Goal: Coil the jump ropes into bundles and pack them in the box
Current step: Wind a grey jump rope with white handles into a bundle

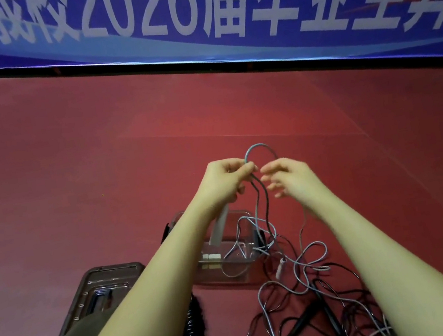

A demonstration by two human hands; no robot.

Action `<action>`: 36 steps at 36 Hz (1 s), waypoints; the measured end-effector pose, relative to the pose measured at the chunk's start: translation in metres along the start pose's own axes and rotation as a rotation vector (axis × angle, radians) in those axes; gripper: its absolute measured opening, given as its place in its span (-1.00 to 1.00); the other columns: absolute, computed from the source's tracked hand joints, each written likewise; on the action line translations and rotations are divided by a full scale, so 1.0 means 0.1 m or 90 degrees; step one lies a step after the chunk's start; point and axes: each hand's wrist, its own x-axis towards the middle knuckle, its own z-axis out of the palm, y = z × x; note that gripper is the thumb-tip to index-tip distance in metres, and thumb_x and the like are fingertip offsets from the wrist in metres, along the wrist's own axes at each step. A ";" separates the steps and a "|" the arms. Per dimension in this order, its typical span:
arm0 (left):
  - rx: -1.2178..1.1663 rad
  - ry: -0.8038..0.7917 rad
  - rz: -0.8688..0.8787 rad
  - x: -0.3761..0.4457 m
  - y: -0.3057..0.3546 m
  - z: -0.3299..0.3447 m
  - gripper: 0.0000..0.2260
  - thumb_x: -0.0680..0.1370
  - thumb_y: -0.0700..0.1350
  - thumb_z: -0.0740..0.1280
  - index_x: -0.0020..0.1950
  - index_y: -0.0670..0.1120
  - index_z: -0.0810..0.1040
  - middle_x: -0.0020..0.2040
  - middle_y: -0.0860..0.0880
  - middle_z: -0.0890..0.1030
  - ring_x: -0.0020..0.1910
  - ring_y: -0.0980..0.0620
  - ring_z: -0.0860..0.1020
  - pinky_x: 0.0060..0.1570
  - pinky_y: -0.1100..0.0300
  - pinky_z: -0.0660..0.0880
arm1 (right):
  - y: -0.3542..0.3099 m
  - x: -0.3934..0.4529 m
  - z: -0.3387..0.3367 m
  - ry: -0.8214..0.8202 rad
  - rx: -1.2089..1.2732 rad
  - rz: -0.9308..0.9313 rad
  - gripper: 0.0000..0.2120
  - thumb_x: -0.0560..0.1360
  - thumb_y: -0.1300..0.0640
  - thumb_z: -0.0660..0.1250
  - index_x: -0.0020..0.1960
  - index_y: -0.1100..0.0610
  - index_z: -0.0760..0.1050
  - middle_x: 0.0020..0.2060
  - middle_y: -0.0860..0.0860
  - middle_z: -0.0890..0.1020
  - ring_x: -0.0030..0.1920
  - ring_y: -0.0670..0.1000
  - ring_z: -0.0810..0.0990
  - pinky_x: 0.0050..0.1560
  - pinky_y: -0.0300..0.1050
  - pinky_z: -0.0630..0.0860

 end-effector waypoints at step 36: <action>0.074 0.035 -0.001 -0.02 -0.03 -0.04 -0.87 0.55 -0.12 0.35 -0.07 -0.15 0.65 -0.48 -0.04 0.39 -0.56 0.11 0.30 -0.51 0.29 0.25 | 0.02 -0.14 0.25 -0.240 -0.171 0.028 -0.89 0.43 0.30 0.37 -0.14 0.11 0.57 -0.23 0.02 0.59 -0.21 -0.05 0.50 -0.23 -0.20 0.41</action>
